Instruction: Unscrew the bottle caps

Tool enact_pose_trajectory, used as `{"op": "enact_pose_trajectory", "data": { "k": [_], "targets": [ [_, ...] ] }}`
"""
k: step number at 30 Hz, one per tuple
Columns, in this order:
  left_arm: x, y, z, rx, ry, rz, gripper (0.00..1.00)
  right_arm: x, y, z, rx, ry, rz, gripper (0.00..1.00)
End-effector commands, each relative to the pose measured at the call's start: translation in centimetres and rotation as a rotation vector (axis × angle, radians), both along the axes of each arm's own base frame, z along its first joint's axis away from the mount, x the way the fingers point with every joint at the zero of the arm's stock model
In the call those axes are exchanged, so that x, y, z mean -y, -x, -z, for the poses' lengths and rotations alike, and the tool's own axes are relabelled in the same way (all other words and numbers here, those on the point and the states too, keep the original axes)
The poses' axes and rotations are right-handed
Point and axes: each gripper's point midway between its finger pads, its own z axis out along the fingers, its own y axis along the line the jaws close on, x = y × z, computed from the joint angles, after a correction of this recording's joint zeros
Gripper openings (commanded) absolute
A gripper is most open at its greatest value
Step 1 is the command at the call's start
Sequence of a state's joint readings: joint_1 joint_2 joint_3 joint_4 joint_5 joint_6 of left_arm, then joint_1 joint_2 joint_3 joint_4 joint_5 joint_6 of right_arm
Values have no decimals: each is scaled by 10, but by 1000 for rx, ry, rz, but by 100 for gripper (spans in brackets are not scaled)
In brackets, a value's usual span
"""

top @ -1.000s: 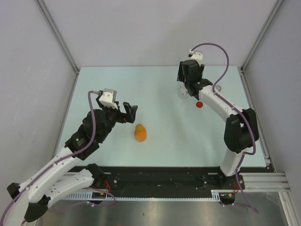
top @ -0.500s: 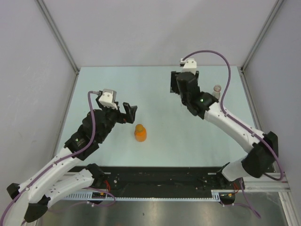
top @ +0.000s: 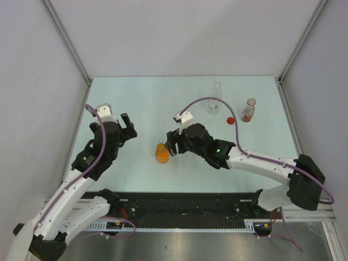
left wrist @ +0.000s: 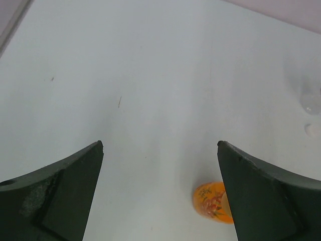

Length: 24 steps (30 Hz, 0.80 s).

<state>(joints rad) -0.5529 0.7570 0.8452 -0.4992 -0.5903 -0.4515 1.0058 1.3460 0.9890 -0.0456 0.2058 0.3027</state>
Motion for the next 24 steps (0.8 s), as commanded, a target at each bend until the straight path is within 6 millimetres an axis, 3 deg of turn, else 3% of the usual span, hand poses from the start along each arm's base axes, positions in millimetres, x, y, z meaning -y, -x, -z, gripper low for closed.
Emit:
{"op": "enact_pose_trajectory", "data": {
  "k": [1,2,9,13,17,22,24],
  "targets": [
    [-6,12,24,-109,113,-33,100,-50,19,-19,28,-146,-131,74],
    [-7,13,25,-112,116,-35,100,-57,18,-6,10,-126,-142,74],
    [-5,17,22,-85,121,-5,100,-79,12,26,-25,-65,-143,74],
    [-4,17,23,-88,121,5,100,-81,-1,48,-23,-6,-84,73],
    [-5,19,25,-85,116,10,100,-85,-10,57,-18,14,-55,72],
    [-7,21,23,-73,106,10,100,-80,-16,70,-30,56,-9,59],
    [-8,20,21,-65,104,12,100,-76,-17,67,-24,62,4,43]
  ]
}}
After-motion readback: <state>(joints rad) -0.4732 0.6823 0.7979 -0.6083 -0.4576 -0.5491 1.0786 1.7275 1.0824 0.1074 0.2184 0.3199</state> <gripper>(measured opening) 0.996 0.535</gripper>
